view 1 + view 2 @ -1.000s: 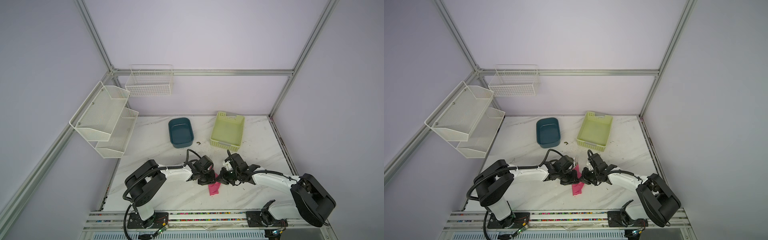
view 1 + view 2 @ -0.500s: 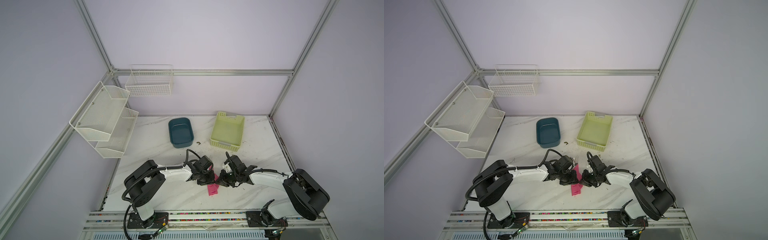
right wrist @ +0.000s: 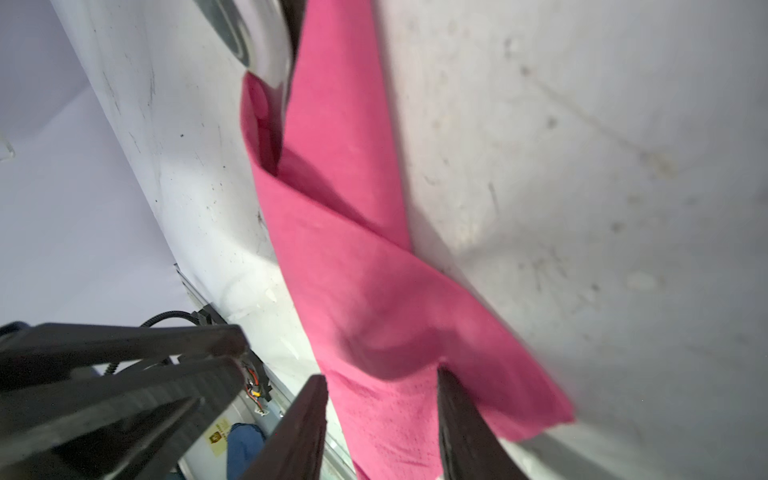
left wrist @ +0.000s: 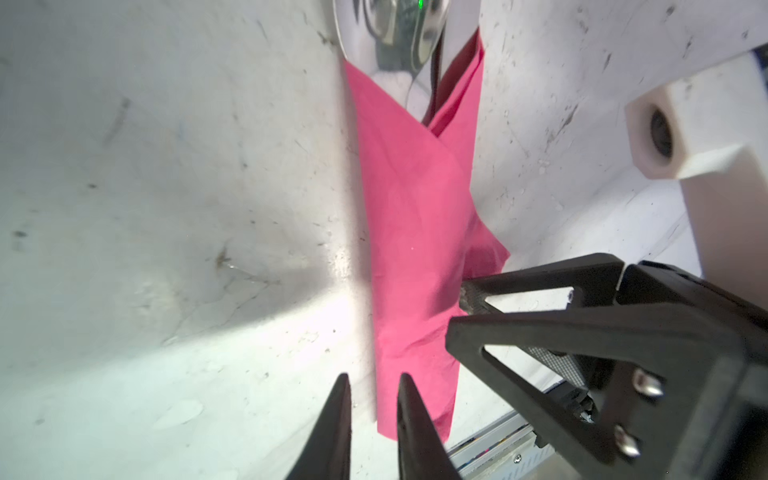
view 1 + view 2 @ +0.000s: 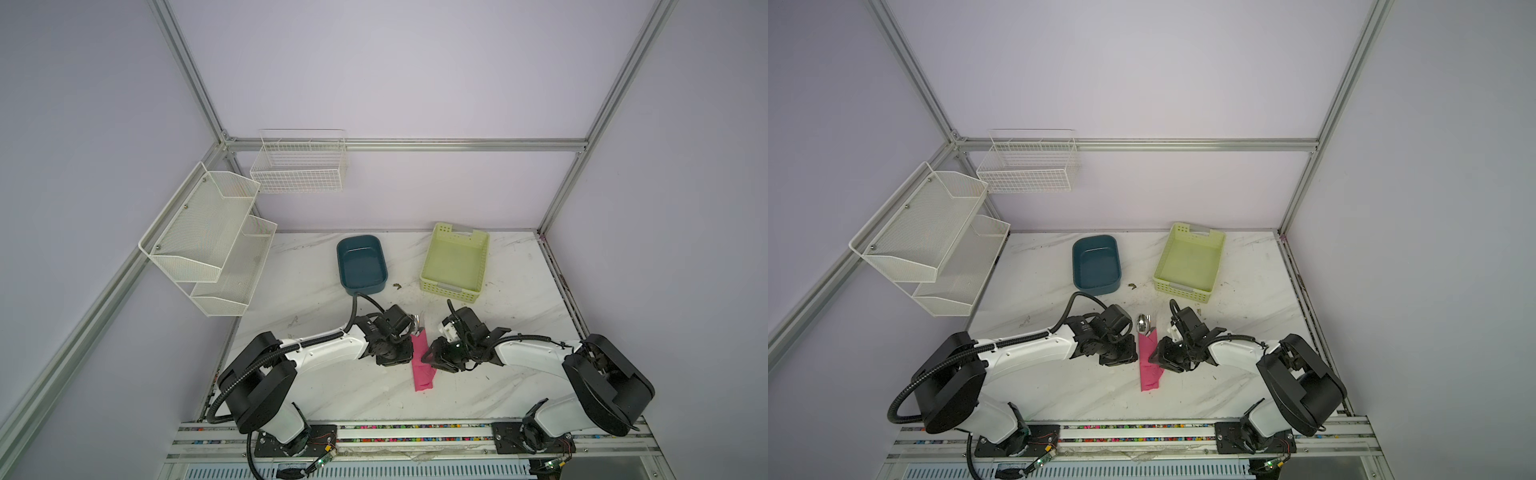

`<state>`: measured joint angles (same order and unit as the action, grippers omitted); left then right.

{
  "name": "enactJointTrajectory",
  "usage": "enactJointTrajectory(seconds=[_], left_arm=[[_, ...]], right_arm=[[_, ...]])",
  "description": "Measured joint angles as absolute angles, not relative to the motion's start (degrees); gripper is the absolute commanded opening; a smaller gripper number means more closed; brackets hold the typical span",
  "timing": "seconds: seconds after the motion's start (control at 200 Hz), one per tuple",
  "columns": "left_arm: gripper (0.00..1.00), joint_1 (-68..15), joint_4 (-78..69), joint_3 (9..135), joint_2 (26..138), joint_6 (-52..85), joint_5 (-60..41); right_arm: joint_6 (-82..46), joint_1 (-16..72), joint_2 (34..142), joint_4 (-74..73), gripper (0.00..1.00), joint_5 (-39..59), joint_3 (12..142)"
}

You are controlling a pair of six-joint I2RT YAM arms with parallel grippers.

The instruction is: Place the utensils on the paper napkin and roll it up

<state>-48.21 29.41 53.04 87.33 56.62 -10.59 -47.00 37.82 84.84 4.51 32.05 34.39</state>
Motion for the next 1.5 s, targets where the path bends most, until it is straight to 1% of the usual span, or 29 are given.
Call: enactJointTrajectory(seconds=[0.16,0.335,0.49,0.805,1.055,1.28,1.5], left_arm=[[0.21,-45.5,30.6,52.8,84.6,55.9,-10.2],[0.21,-43.5,31.2,51.0,82.5,55.3,-10.1],[0.22,-42.6,32.2,49.6,80.4,54.8,-10.2],[0.22,-41.5,32.1,46.9,77.9,54.3,-10.7],[0.22,-41.2,32.0,44.6,75.2,54.2,-11.6],[0.23,-41.2,30.8,44.2,74.5,54.2,-12.9],[0.26,-41.2,25.1,43.4,75.2,55.1,-16.0]], right_arm=[[-45.5,39.5,86.2,8.8,0.48,28.9,37.7],[-44.6,41.7,87.4,13.2,0.45,24.9,40.9],[-44.6,42.5,87.8,14.8,0.42,23.2,41.8],[-46.1,45.4,88.6,18.1,0.38,17.8,44.1],[-48.9,47.8,88.9,18.9,0.30,14.0,44.8],[-50.3,48.2,88.6,17.5,0.18,13.9,44.2],[-50.8,48.2,86.9,13.9,0.11,14.5,41.5]])
